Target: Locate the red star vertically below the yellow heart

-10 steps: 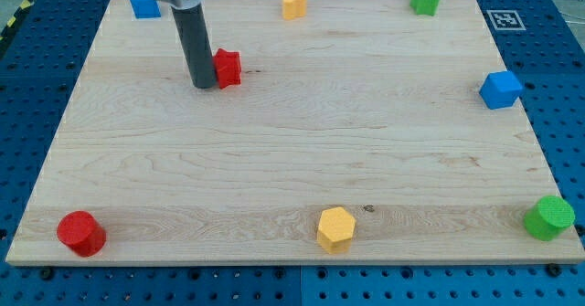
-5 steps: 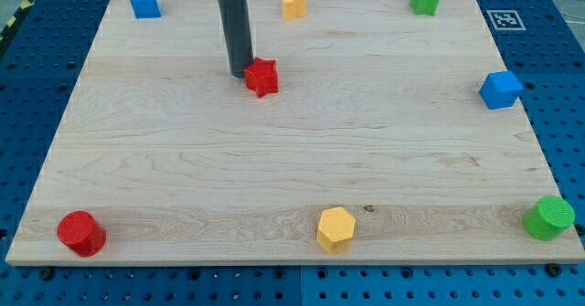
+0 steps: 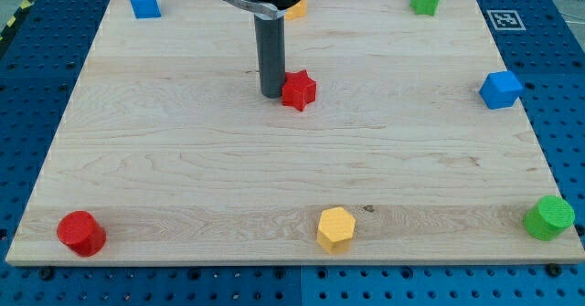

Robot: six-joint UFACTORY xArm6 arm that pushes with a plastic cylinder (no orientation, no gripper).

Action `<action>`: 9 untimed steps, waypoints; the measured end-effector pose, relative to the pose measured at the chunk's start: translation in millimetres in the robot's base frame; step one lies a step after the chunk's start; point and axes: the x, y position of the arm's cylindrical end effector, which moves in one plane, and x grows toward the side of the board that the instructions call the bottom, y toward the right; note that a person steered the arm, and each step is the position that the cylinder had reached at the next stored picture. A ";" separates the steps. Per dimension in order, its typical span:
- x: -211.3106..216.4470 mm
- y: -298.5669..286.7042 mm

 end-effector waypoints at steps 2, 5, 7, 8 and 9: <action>11.2 0.0; 46.6 8.9; 4.0 46.9; -2.6 46.9; 10.2 46.6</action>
